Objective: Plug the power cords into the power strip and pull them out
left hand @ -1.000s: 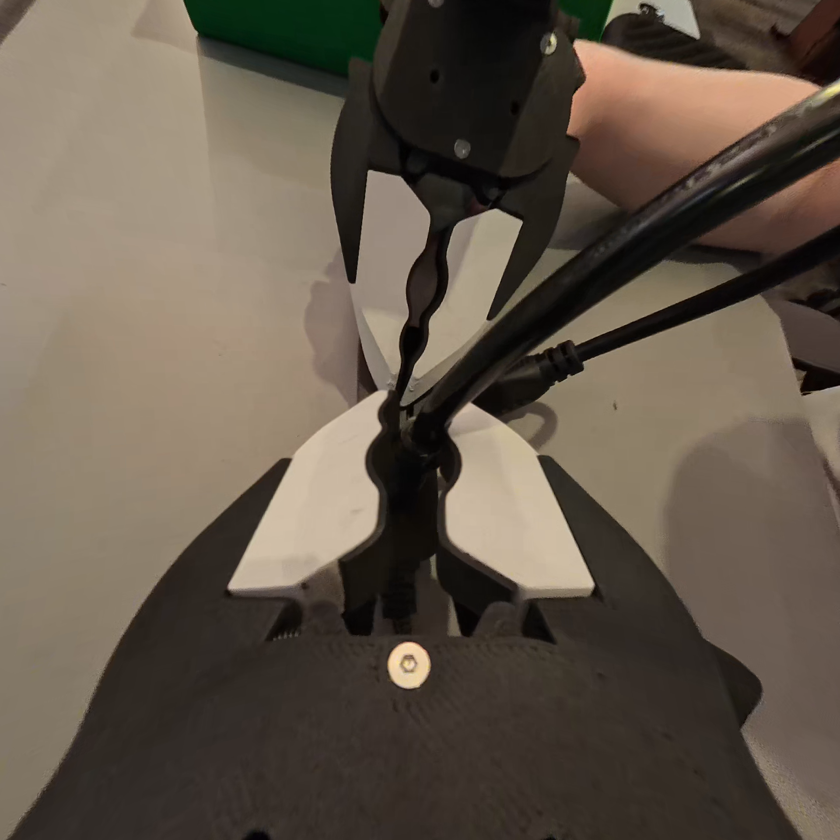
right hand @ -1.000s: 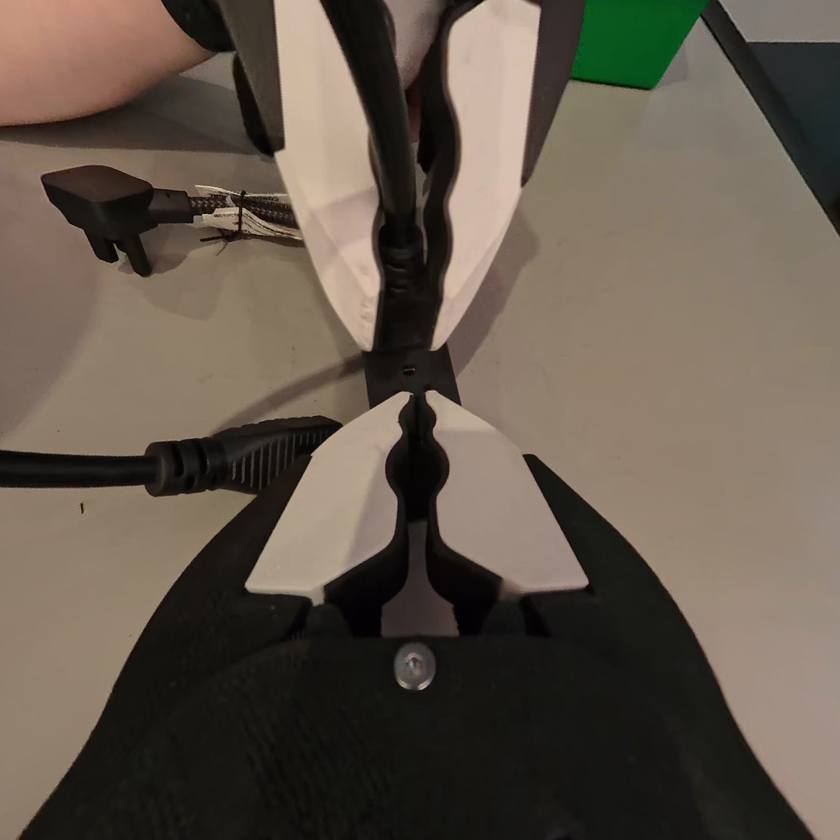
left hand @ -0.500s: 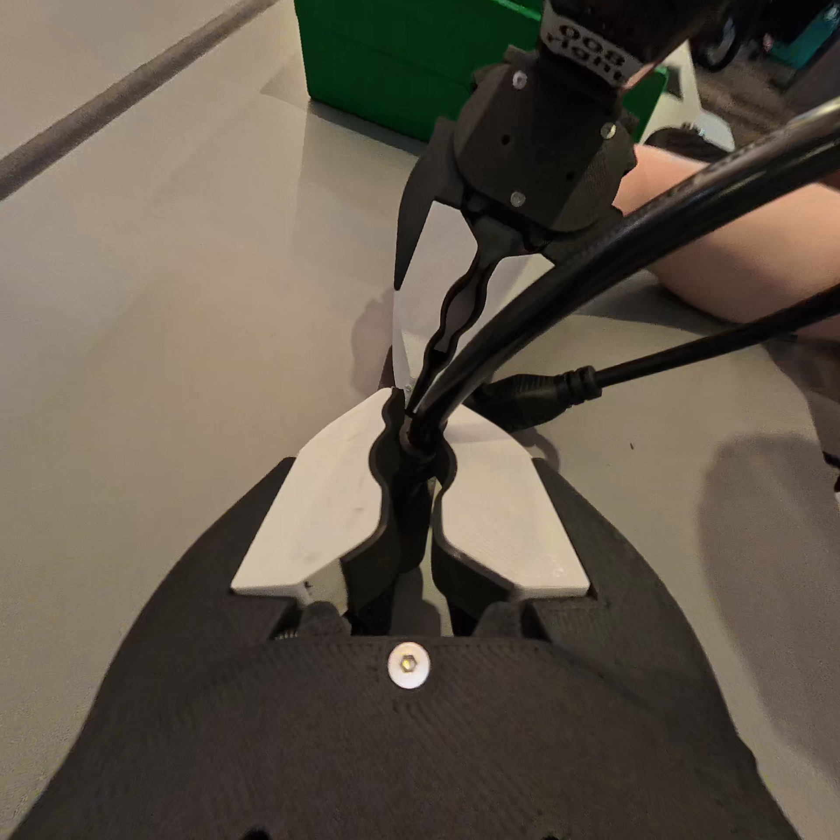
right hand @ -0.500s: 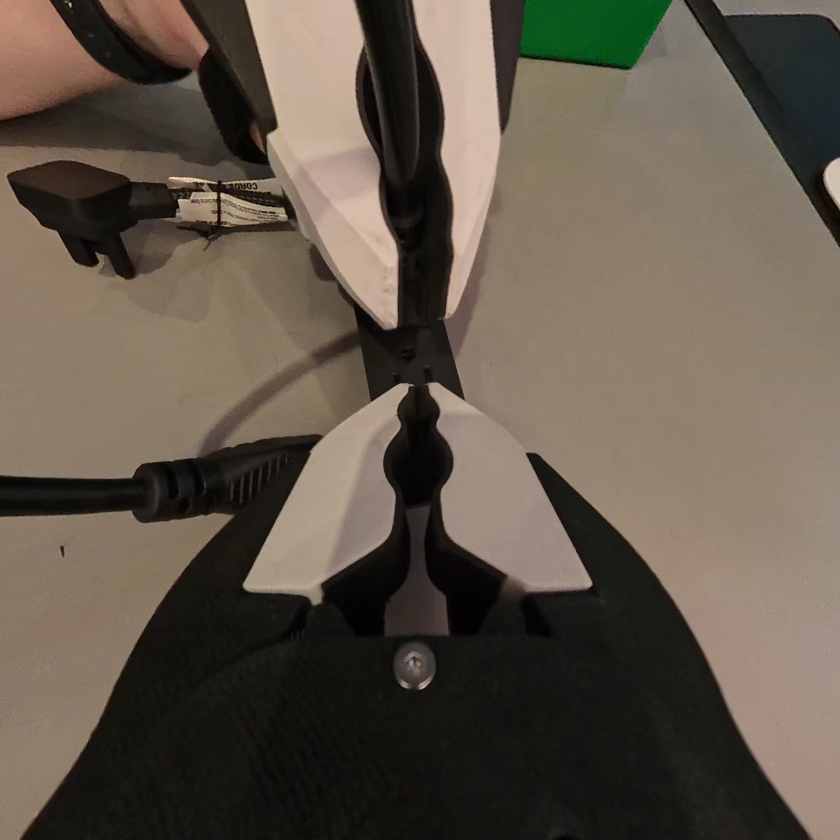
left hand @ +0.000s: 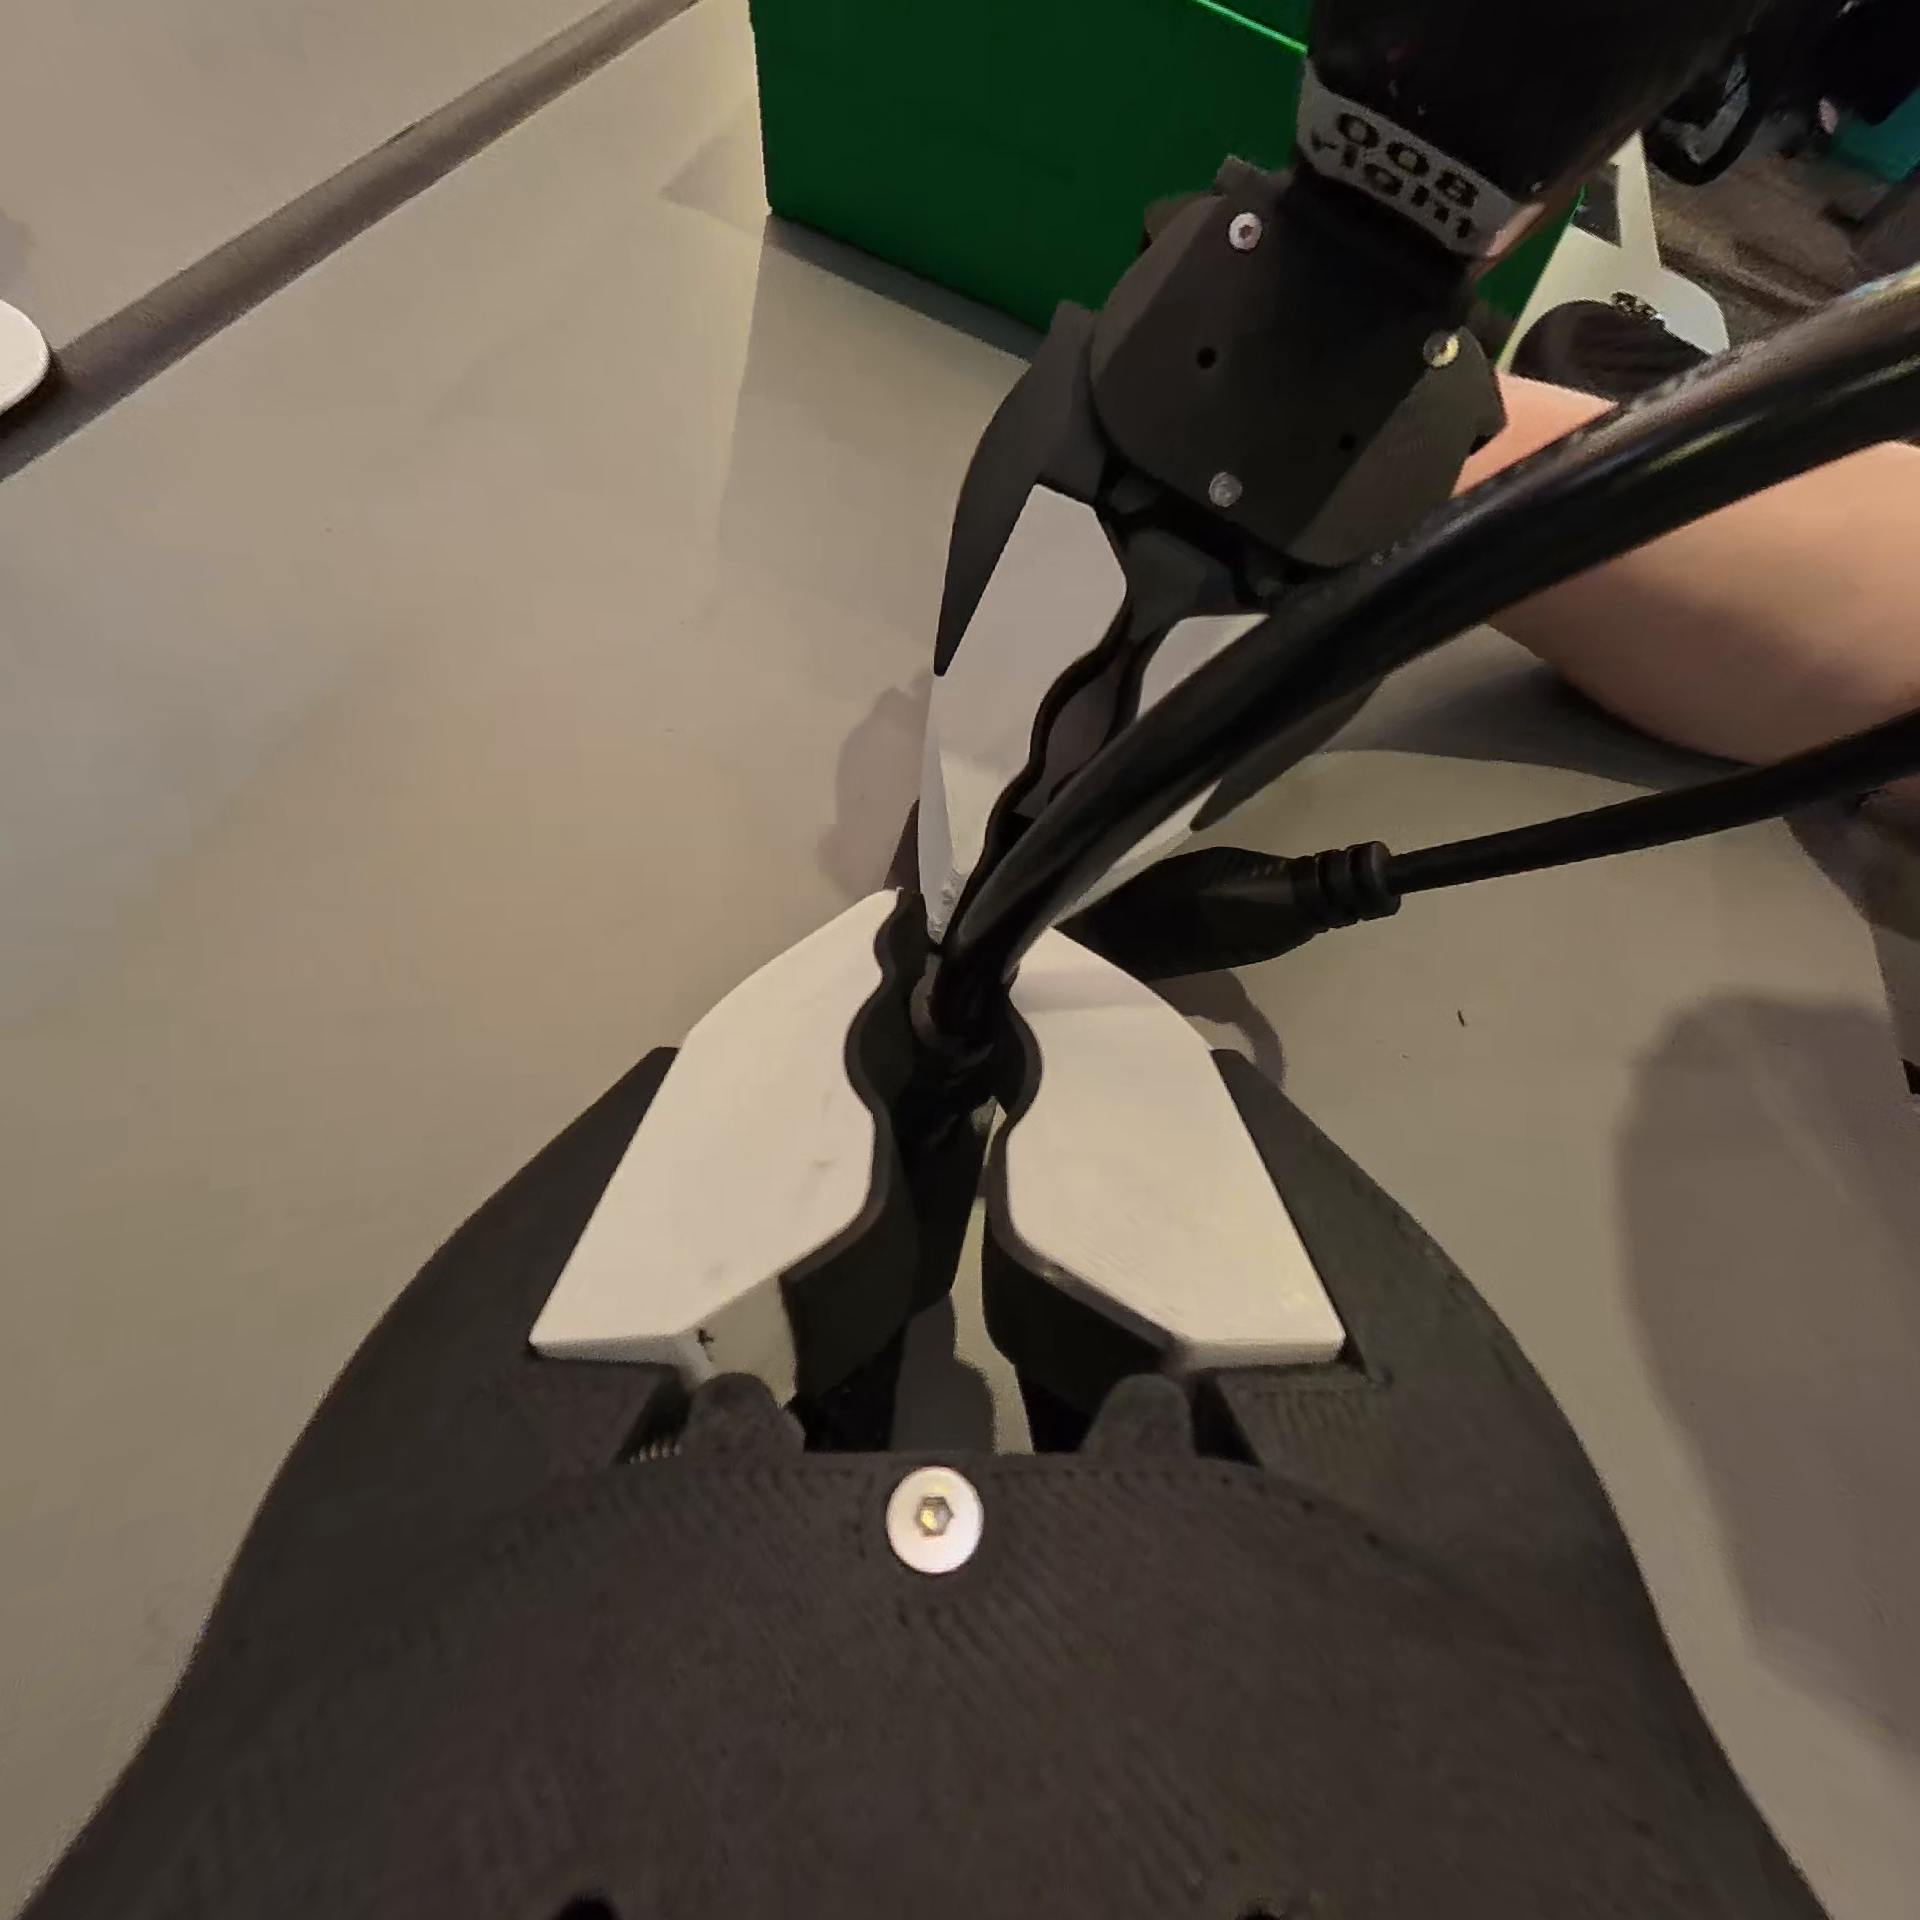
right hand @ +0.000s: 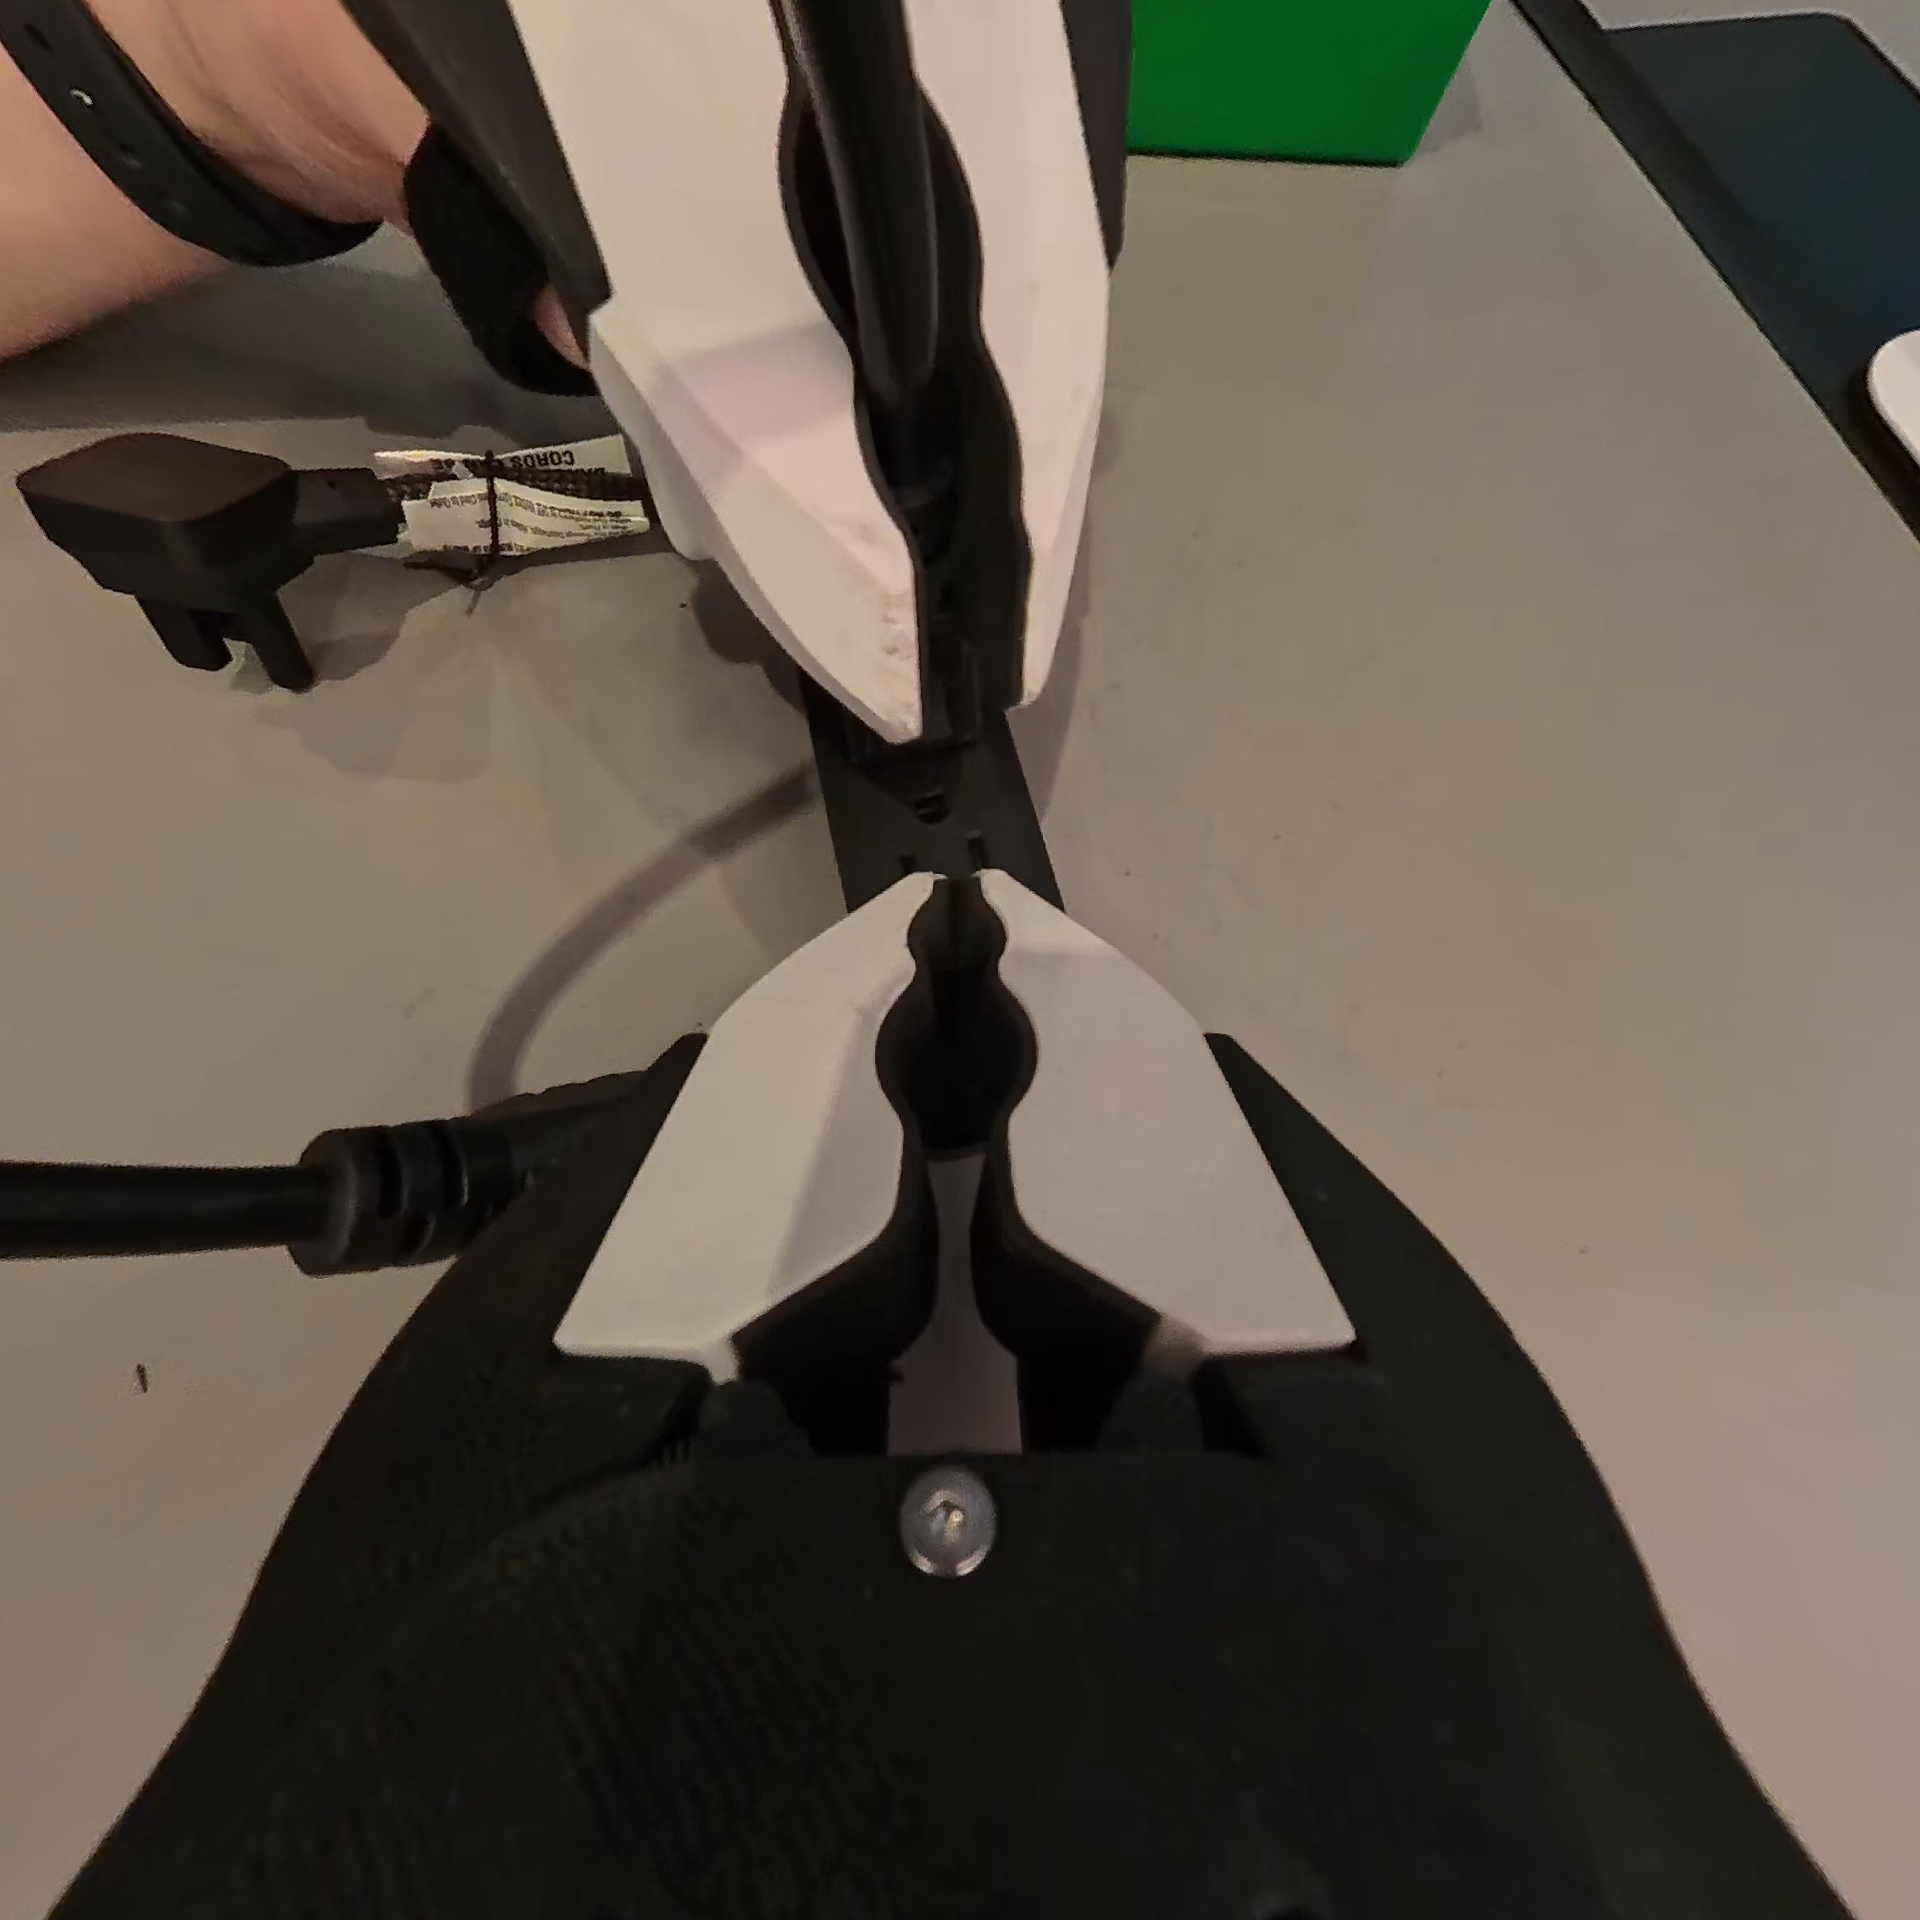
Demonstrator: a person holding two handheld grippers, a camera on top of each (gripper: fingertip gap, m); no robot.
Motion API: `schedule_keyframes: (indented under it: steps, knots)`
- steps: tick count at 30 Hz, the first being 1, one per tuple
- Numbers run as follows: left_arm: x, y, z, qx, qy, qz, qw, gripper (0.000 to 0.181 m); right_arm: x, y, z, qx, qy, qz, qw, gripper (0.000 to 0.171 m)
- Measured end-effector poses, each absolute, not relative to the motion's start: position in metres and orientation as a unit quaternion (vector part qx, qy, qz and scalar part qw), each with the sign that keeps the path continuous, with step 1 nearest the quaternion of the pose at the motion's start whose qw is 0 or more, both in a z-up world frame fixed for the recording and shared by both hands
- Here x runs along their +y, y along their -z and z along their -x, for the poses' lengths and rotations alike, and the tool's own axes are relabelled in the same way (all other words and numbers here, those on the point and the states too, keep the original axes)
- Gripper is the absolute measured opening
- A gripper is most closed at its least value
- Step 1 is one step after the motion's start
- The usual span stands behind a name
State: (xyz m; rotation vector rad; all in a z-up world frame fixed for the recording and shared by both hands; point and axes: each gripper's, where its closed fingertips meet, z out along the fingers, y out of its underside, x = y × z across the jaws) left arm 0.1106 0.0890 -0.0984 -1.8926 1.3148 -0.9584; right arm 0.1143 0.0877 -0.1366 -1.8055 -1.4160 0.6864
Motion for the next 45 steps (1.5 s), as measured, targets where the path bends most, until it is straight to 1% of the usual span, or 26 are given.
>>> schedule_keyframes:
  steps: [4,10,12,14,18,21,24,27,31,35,37,40,44,45]
  knots:
    - [0.098,0.098,-0.116,0.497,0.343,0.723,0.337,0.007,0.091,0.137,-0.112,-0.549,-0.248,0.707,0.371,0.01]
    - [0.098,0.094,-0.11,0.452,0.422,0.703,0.35,0.008,0.091,0.137,-0.112,-0.548,-0.247,0.709,0.369,0.011]
    - [0.098,0.094,-0.108,0.453,0.422,0.703,0.352,0.009,0.091,0.138,-0.111,-0.546,-0.248,0.711,0.368,0.011]
    - [0.098,0.094,-0.108,0.454,0.406,0.708,0.356,0.008,0.091,0.137,-0.111,-0.546,-0.248,0.711,0.367,0.011]
    - [0.099,0.097,-0.114,0.503,0.316,0.721,0.357,0.006,0.092,0.137,-0.11,-0.539,-0.25,0.716,0.365,0.011]
    - [0.098,0.097,-0.115,0.514,0.304,0.718,0.358,0.006,0.092,0.136,-0.109,-0.544,-0.241,0.714,0.369,0.01]
    - [0.095,0.095,-0.105,0.48,0.36,0.706,0.376,0.008,0.091,0.138,-0.107,-0.542,-0.243,0.714,0.369,0.01]
    - [0.097,0.092,-0.09,0.439,0.425,0.698,0.373,0.009,0.092,0.138,-0.106,-0.542,-0.241,0.717,0.366,0.01]
    - [0.096,0.093,-0.091,0.466,0.366,0.704,0.392,0.008,0.091,0.138,-0.105,-0.547,-0.236,0.718,0.359,0.01]
    - [0.086,0.088,-0.104,0.489,0.372,0.692,0.378,0.007,0.089,0.135,-0.103,-0.552,-0.237,0.719,0.348,0.01]
    - [0.087,0.094,-0.106,0.503,0.363,0.699,0.356,0.008,0.09,0.136,-0.11,-0.556,-0.228,0.726,0.334,0.009]
    - [0.082,0.095,-0.109,0.52,0.383,0.674,0.359,0.009,0.084,0.136,-0.115,-0.548,-0.276,0.724,0.314,0.007]
    - [0.081,0.102,-0.099,0.538,0.348,0.694,0.329,0.017,0.085,0.137,-0.115,-0.573,-0.249,0.711,0.322,0.007]
    - [0.082,0.102,-0.098,0.537,0.345,0.696,0.328,0.016,0.085,0.137,-0.115,-0.57,-0.252,0.714,0.32,0.007]
